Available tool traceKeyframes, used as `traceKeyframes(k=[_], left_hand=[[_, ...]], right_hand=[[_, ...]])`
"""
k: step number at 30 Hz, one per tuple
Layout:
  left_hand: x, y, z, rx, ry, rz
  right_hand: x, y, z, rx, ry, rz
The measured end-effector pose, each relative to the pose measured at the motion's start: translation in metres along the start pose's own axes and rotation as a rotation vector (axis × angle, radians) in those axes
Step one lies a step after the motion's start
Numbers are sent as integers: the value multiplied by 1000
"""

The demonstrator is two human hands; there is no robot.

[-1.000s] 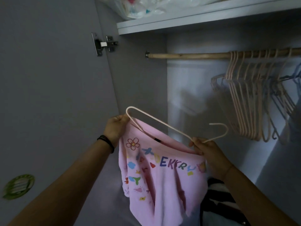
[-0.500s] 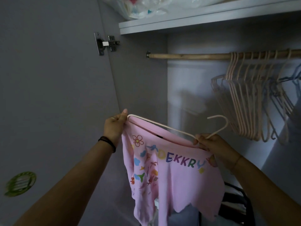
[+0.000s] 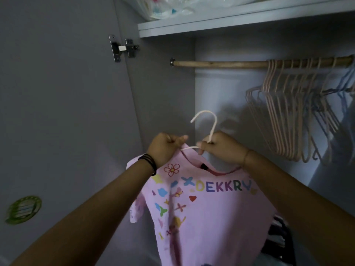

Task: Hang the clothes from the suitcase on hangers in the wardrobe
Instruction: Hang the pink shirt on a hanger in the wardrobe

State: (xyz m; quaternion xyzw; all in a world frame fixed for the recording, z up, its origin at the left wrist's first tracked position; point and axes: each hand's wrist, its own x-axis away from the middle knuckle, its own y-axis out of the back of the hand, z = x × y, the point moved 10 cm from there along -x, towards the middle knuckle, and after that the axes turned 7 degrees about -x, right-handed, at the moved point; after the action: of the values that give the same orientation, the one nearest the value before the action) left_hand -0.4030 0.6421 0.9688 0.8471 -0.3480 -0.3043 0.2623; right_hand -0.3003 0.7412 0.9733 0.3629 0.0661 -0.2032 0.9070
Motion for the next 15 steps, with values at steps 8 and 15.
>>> traceKeyframes(k=[8, 15], left_hand=[[16, -6, 6, -56, -81, 149], [25, 35, 19, 84, -103, -59]], right_hand=[[-7, 8, 2, -188, -13, 31], [11, 33, -7, -136, 35, 80]])
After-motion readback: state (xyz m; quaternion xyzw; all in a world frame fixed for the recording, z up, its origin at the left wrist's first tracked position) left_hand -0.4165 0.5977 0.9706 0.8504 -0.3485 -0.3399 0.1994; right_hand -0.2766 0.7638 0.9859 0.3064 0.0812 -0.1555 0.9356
